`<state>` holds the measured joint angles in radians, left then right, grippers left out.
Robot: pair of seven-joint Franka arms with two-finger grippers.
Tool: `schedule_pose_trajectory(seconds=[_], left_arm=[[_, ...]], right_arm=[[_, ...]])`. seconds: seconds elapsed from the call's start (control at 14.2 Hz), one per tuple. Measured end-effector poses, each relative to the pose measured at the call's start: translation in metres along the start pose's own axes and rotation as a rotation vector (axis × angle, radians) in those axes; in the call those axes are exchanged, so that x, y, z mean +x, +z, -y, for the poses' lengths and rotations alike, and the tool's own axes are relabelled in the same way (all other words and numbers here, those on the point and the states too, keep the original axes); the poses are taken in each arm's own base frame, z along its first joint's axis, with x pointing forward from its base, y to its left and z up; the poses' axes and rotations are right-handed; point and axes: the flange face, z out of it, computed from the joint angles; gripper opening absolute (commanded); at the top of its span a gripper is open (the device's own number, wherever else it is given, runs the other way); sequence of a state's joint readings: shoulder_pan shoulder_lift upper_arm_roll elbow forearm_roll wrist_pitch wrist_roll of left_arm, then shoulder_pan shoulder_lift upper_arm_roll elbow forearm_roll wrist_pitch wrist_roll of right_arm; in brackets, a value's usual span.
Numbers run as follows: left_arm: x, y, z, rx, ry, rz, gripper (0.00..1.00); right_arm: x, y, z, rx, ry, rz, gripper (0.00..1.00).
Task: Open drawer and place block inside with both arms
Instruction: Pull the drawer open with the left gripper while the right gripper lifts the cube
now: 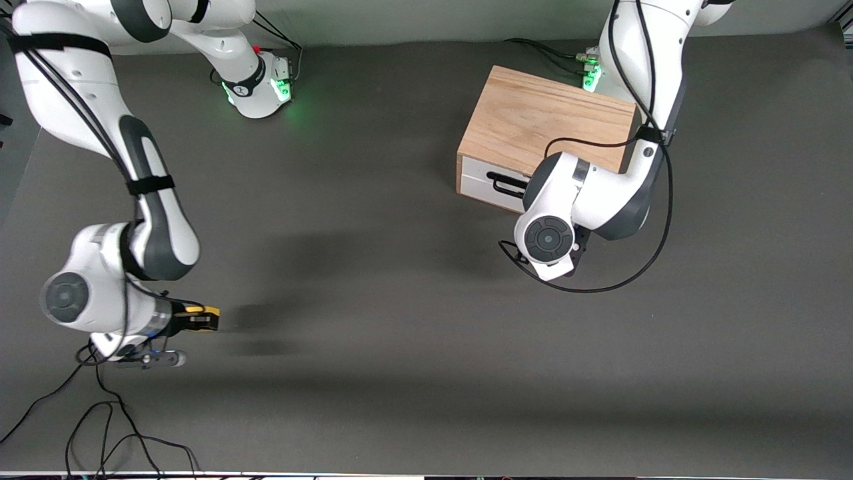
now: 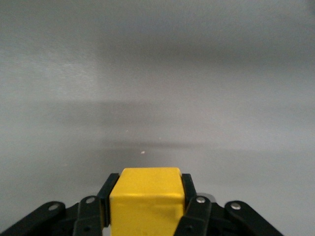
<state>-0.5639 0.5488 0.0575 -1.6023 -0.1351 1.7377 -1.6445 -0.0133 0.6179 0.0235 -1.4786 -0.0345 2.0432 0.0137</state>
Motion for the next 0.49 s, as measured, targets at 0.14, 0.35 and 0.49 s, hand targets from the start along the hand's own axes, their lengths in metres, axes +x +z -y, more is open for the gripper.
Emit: schedule_pose_trajectory(seconds=[0.14, 0.35, 0.49], left_arm=[[0.003, -0.008, 0.003, 0.023, -0.003, -0.001, 1.0], [0.011, -0.018, 0.011, 0.091, -0.013, -0.001, 1.0], [0.012, -0.016, 0.014, 0.12, -0.015, -0.002, 1.0]], right_arm=[[0.002, -0.022, 0.001, 0.0, -0.001, 0.022, 0.0], [0.001, -0.025, 0.001, 0.0, -0.002, 0.035, 0.0], [0.001, -0.025, 0.002, 0.0, -0.003, 0.036, 0.0]])
